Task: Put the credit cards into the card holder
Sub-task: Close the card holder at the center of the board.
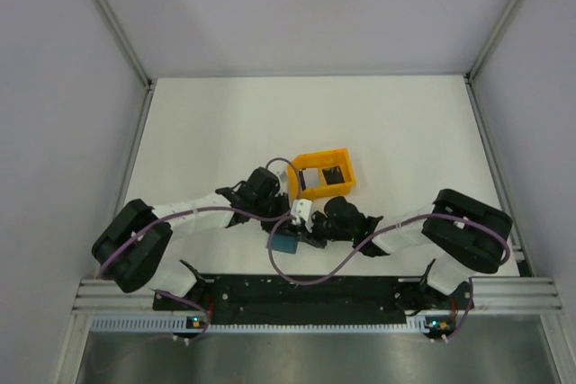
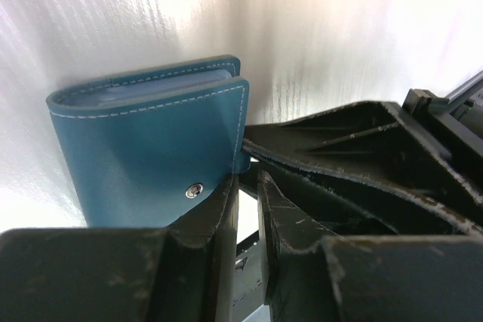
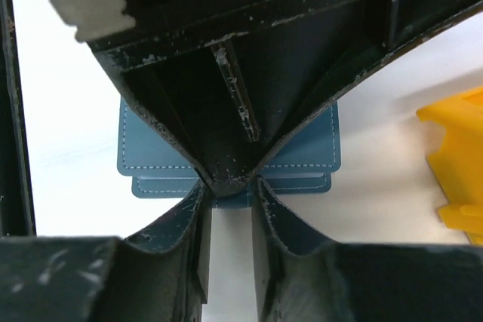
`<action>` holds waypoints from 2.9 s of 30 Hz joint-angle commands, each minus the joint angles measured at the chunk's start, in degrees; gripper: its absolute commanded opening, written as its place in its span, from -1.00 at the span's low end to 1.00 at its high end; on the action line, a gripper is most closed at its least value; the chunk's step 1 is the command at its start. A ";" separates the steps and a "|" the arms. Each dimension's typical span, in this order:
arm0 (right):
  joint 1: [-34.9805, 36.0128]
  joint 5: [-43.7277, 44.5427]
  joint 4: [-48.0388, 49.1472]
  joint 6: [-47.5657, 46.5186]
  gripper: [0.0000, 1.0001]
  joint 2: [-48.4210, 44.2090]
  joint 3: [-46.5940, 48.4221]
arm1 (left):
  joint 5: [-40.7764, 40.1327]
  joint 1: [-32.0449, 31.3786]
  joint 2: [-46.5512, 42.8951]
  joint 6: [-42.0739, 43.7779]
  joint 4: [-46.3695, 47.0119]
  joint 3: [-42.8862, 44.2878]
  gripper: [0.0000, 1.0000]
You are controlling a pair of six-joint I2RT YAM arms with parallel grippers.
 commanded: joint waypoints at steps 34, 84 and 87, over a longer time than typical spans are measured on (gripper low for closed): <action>0.92 1.14 6.03 5.89 -0.81 -18.54 -8.02 | -11.78 0.03 -2.87 -0.96 -3.11 -2.45 -0.61; 1.00 2.98 -2.17 0.70 -1.00 1.86 -1.41 | -8.78 -0.67 -6.91 -0.43 -0.91 -2.89 -0.66; 1.00 2.64 -0.34 1.84 -1.00 -1.65 -2.81 | -13.09 -0.67 -10.86 -1.48 -2.50 -3.50 -0.66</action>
